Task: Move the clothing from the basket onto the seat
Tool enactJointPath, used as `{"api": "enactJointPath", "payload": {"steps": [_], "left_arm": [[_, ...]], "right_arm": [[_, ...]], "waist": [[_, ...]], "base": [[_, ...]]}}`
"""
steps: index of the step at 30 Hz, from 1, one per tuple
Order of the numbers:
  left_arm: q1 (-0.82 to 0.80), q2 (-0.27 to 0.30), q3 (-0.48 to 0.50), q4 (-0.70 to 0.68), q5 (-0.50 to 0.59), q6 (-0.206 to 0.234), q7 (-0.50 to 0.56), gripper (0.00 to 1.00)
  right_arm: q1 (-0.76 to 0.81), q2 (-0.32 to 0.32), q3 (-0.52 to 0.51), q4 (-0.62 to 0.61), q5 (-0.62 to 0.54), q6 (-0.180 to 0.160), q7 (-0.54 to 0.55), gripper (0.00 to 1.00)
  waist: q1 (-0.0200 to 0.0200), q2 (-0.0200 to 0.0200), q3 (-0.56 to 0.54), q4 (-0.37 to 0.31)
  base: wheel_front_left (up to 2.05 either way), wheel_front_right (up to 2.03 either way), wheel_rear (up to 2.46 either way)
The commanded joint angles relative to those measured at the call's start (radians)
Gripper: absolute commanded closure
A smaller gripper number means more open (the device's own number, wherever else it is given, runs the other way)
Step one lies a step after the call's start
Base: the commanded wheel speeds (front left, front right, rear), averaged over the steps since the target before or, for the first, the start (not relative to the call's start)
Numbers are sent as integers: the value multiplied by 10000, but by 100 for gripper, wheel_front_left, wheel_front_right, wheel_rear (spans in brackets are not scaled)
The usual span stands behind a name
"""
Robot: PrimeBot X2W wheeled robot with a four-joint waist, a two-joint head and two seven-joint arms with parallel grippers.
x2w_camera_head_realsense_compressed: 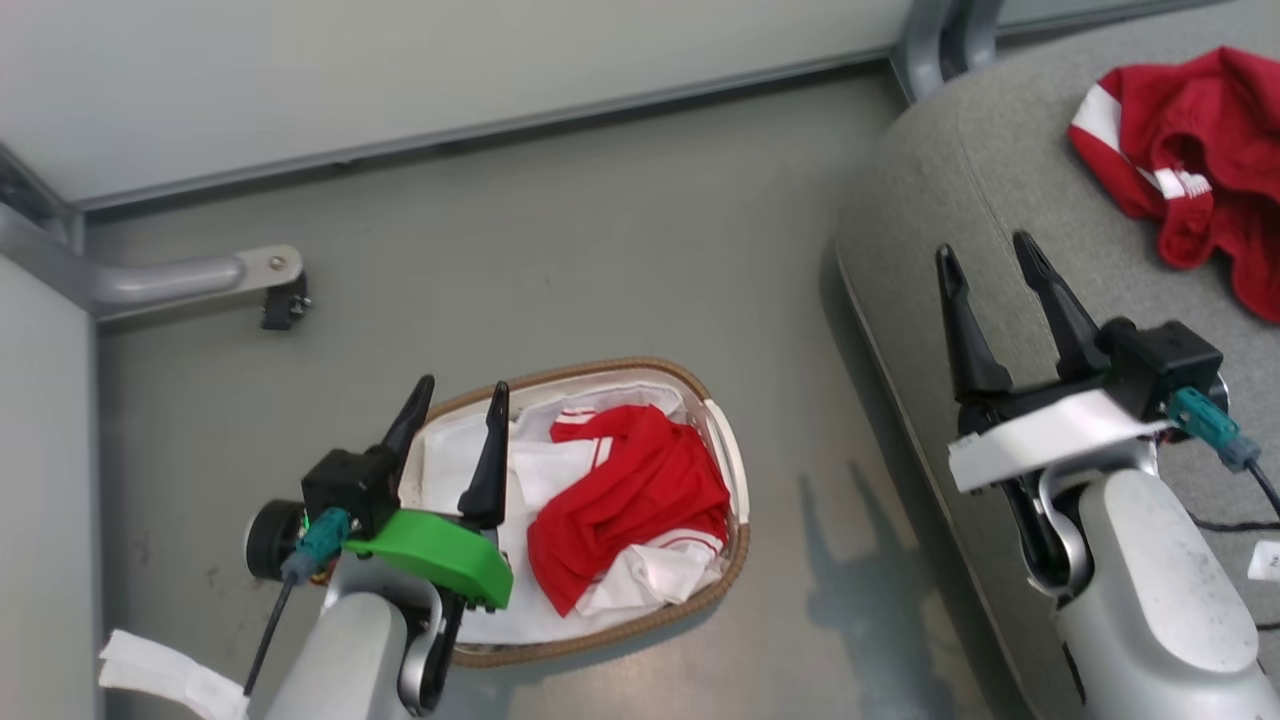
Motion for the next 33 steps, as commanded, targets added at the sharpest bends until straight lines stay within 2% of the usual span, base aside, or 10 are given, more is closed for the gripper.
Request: {"api": "enactJointPath", "payload": {"steps": [1,13,24,33], "left_arm": [[-357,229,-55,130,-34,-24,-8,0],[-2420,1021,-999,1283,-240,-24,-10,0],[-4083,1608,-2605,3146,-517,-25,-8,0],[-5255,2071,-4062,4785,-1383,-23,25,0]], "right_arm": [[-299,84,106,-119,44,-14,-51,0],[-1410,497,703,-907,368,-12,-51,0],[-2030,556,1067,-1592,888,-14,-51,0],[-2398,555,1398,-2082,1196,-12,-51,0]], "waist": [[0,0,1042,-931],[0,0,3028,-2211],[0,0,4438,-2630],[0,0,5252,-2945]], "base": [[0,0,0],[0,0,0],[0,0,0],[0,0,0]]}}
